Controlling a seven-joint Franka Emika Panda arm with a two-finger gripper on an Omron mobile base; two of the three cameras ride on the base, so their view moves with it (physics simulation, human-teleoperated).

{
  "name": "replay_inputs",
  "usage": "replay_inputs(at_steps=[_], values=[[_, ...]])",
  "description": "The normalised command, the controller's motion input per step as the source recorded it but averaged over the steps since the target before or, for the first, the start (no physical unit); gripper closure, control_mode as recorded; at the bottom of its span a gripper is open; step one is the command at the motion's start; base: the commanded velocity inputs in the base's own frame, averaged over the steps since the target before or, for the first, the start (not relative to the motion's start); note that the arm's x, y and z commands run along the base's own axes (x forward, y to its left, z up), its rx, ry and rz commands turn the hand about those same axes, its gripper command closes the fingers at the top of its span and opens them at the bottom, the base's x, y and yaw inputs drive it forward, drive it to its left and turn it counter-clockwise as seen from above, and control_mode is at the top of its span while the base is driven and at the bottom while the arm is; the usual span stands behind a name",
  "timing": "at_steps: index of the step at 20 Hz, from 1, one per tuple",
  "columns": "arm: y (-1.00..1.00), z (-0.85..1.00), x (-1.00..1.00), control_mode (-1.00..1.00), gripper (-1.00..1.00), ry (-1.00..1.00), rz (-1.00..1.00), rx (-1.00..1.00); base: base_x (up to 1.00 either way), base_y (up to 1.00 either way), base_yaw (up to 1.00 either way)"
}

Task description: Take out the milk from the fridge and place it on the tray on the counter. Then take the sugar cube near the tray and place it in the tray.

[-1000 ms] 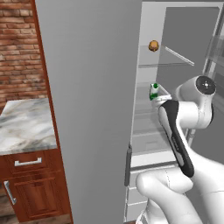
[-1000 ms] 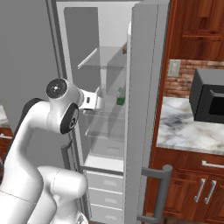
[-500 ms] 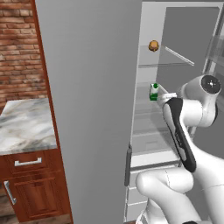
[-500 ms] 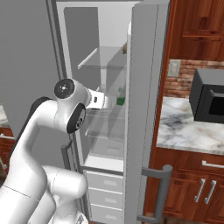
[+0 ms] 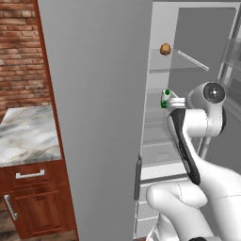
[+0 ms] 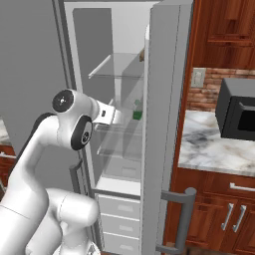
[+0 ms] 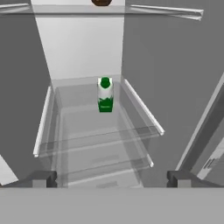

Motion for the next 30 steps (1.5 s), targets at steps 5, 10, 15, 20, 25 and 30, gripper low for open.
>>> replay_inputs(at_steps=[5,10,15,20,25,30], values=[[-0.06,0.0,0.33,-1.0,-1.0,0.0,0.0,0.01,0.0,0.0,0.0],[0.0,0.0,0.4,-1.0,-1.0,-0.06,0.0,0.0,0.0,0.0,0.0],[-0.02,0.0,0.39,-1.0,-1.0,-0.03,0.0,0.0,0.0,0.0,0.0],[-0.12,-0.01,0.36,-1.0,-1.0,0.0,0.01,0.0,0.0,0.0,0.0],[-0.19,-0.03,0.09,-1.0,-1.0,0.0,0.05,0.0,0.0,0.0,0.0],[-0.12,-0.11,0.12,-1.0,-1.0,0.0,0.05,0.0,0.0,0.0,0.0]])
